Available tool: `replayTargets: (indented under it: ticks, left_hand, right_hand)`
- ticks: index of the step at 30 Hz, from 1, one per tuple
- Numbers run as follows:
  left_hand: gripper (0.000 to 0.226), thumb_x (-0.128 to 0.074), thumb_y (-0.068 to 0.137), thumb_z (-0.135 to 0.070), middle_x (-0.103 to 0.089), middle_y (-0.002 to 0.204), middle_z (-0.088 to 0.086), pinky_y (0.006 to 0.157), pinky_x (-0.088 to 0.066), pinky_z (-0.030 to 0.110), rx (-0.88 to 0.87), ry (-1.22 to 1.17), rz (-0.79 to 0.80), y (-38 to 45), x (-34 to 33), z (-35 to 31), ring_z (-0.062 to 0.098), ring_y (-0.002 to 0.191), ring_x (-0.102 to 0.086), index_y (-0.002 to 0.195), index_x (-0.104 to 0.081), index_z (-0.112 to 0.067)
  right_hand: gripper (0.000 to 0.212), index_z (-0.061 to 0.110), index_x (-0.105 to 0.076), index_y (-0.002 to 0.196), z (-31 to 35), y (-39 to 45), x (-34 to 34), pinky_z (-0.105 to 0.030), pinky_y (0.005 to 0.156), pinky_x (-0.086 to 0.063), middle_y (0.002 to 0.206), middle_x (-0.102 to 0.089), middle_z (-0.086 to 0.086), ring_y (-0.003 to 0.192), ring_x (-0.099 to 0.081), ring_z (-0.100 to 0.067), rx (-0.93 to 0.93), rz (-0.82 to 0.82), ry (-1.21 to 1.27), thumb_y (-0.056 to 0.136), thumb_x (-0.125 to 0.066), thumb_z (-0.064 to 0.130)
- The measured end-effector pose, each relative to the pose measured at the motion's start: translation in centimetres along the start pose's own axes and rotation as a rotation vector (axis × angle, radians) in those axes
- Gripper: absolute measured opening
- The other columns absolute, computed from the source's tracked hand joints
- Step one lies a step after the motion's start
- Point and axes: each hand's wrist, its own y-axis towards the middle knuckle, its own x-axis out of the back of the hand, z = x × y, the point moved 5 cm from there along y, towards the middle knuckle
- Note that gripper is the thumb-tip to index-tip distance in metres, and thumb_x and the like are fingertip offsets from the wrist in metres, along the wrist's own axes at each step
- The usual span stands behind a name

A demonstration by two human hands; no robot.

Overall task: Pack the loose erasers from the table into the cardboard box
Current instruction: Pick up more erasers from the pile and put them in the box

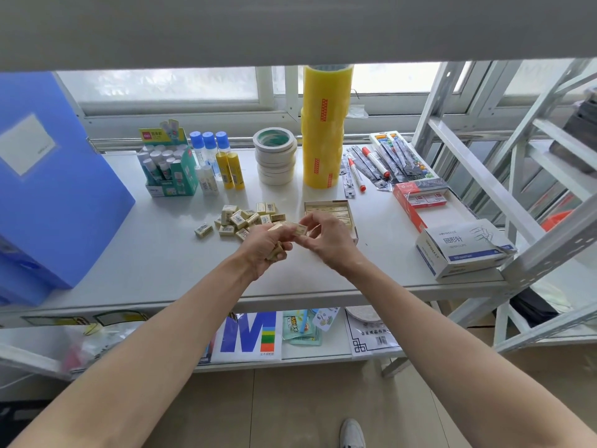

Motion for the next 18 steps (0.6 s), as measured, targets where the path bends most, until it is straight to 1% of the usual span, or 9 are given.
replayTargets:
  ticks: [1,3,6,9,11,13,16,18]
  left_hand:
    - [0.024,-0.063,0.093,-0.014,-0.067,0.082,0.012,0.036,-0.036,0.016,0.002,0.003,-0.011,0.1,0.0,0.1,0.006,0.05,-0.05,0.106,-0.066,0.006]
    - [0.02,-0.06,0.096,-0.019,-0.067,0.079,0.01,0.037,-0.037,0.015,0.004,0.023,-0.069,0.3,0.1,0.2,0.007,0.05,-0.048,0.099,-0.065,-0.001]
    - [0.013,-0.062,0.095,-0.017,-0.058,0.076,0.005,0.039,-0.038,0.016,-0.002,0.123,-0.17,0.7,0.3,0.2,0.008,0.052,-0.046,0.099,-0.062,-0.005]
    - [0.003,-0.061,0.095,-0.011,-0.055,0.076,0.006,0.039,-0.037,0.015,-0.016,0.208,-0.193,1.2,-0.3,0.1,0.01,0.054,-0.045,0.092,-0.061,-0.009]
    - [0.001,-0.06,0.094,-0.009,-0.057,0.076,0.007,0.039,-0.037,0.016,-0.016,0.26,-0.202,1.6,-0.8,0.1,0.01,0.052,-0.045,0.094,-0.06,-0.008]
    - [0.007,-0.061,0.094,-0.008,-0.059,0.075,0.009,0.039,-0.038,0.017,-0.013,0.315,-0.2,1.9,-1.3,0.4,0.011,0.051,-0.046,0.099,-0.061,-0.005]
    - [0.013,-0.062,0.093,-0.01,-0.061,0.073,0.008,0.038,-0.037,0.016,-0.016,0.385,-0.197,2.3,-1.8,0.6,0.01,0.049,-0.046,0.103,-0.061,-0.003]
    - [0.015,-0.063,0.092,-0.01,-0.061,0.073,0.008,0.036,-0.035,0.015,-0.021,0.411,-0.196,2.4,-2.0,0.7,0.01,0.048,-0.045,0.104,-0.062,-0.002]
  right_hand:
    - [0.025,0.013,-0.067,0.101,-0.2,0.2,0.2,-0.028,0.071,-0.053,0.091,-0.063,-0.002,0.076,-0.06,-0.014,0.007,-0.016,-0.035,0.081,-0.075,0.024]
    - [0.024,0.01,-0.069,0.104,-0.9,0.7,0.9,-0.033,0.079,-0.054,0.095,-0.062,-0.006,0.075,-0.059,-0.015,-0.005,-0.062,-0.097,0.081,-0.074,0.017]
    - [0.024,0.009,-0.071,0.104,-2.2,1.7,2.7,-0.034,0.089,-0.049,0.1,-0.062,-0.01,0.085,-0.061,-0.023,-0.045,-0.098,-0.236,0.081,-0.073,0.013]
    - [0.023,0.009,-0.071,0.105,-3.0,2.5,3.4,-0.028,0.088,-0.046,0.101,-0.066,-0.01,0.093,-0.062,-0.024,-0.062,-0.022,-0.364,0.082,-0.07,0.012]
    - [0.024,0.009,-0.071,0.106,-2.9,3.0,3.4,-0.026,0.086,-0.046,0.1,-0.07,-0.008,0.093,-0.064,-0.022,-0.056,0.035,-0.407,0.082,-0.07,0.01]
    - [0.023,0.01,-0.071,0.103,-2.5,3.3,3.2,-0.028,0.086,-0.049,0.098,-0.07,-0.007,0.091,-0.063,-0.02,-0.036,0.092,-0.422,0.08,-0.07,0.008]
    - [0.019,0.009,-0.07,0.096,-2.2,3.5,2.9,-0.032,0.085,-0.052,0.087,-0.065,-0.004,0.082,-0.06,-0.016,-0.016,0.158,-0.385,0.078,-0.07,0.004]
    - [0.019,0.01,-0.069,0.095,-2.2,3.6,2.7,-0.034,0.086,-0.052,0.085,-0.061,-0.001,0.084,-0.06,-0.017,-0.013,0.181,-0.389,0.078,-0.069,0.003]
